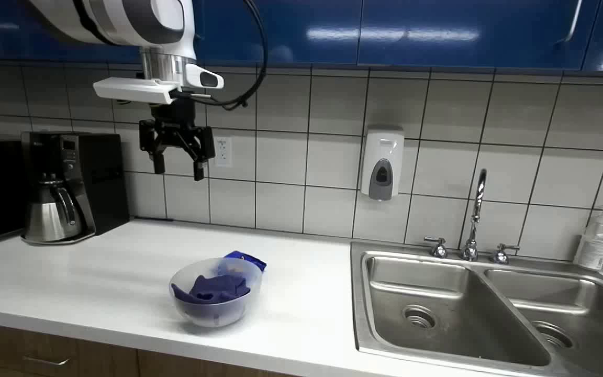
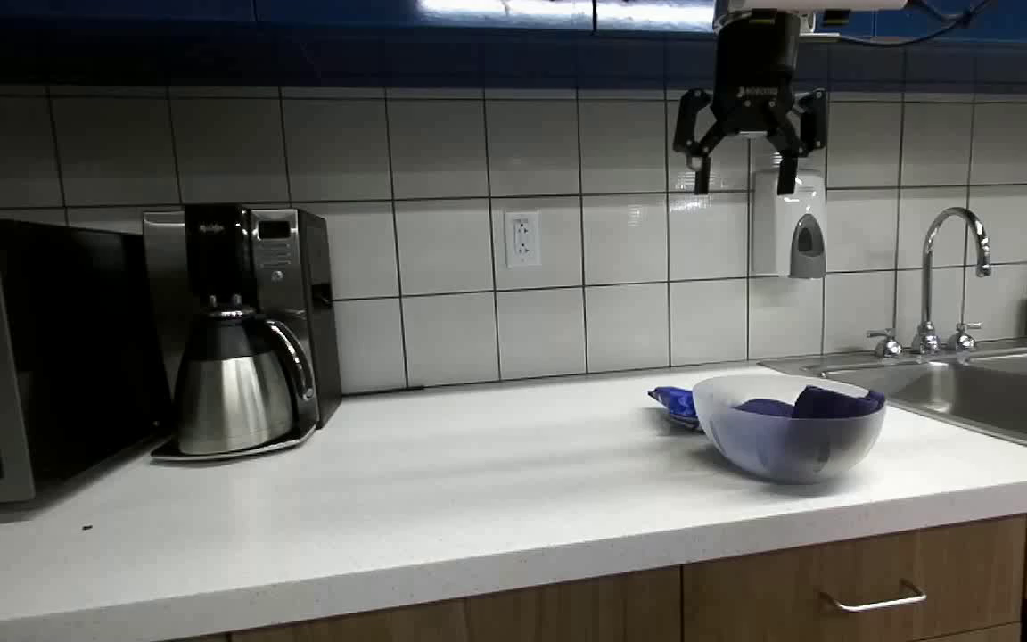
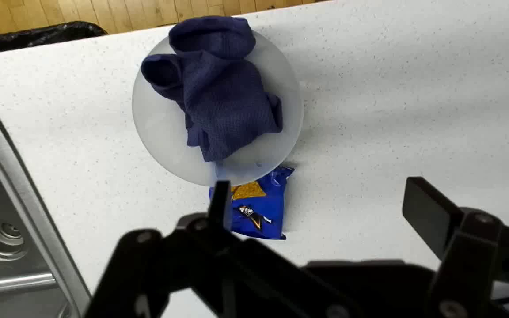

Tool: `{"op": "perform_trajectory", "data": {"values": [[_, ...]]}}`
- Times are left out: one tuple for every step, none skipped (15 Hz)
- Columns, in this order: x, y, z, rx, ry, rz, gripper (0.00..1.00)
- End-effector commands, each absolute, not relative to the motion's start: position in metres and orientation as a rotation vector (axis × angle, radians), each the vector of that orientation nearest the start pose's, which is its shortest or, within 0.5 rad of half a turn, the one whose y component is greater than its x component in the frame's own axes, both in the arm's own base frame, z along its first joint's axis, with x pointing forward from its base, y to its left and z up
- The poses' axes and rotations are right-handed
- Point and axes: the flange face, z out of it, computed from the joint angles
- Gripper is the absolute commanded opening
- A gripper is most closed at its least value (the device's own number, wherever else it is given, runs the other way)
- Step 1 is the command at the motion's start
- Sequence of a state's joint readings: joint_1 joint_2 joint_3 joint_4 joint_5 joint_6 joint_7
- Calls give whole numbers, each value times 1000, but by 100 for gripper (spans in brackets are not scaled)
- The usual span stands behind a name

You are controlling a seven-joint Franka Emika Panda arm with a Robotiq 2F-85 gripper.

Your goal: Take the towel out of the bowl and place it on the counter top

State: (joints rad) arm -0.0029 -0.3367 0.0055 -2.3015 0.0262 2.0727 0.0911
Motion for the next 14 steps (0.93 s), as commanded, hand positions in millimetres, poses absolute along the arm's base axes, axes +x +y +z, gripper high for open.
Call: {"op": "perform_trajectory", "data": {"values": [[459, 3, 491, -3107, 155, -164, 100], [459, 3, 491, -3107, 155, -164, 100], [459, 3, 491, -3107, 155, -164, 100], [459, 3, 491, -3107, 155, -164, 100], [459, 3, 491, -3107, 155, -164, 100], [459, 3, 491, -3107, 155, -164, 100], [459, 3, 491, -3107, 155, -164, 100], [459, 3, 491, -3107, 155, -164, 100], [459, 3, 491, -3107, 155, -164, 100], [459, 3, 491, -3107, 155, -164, 100], [458, 4, 488, -3118, 138, -176, 100], [457, 4, 485, -3132, 114, -198, 100], [457, 4, 482, -3135, 106, -210, 100], [457, 4, 477, -3138, 101, -222, 100]]}}
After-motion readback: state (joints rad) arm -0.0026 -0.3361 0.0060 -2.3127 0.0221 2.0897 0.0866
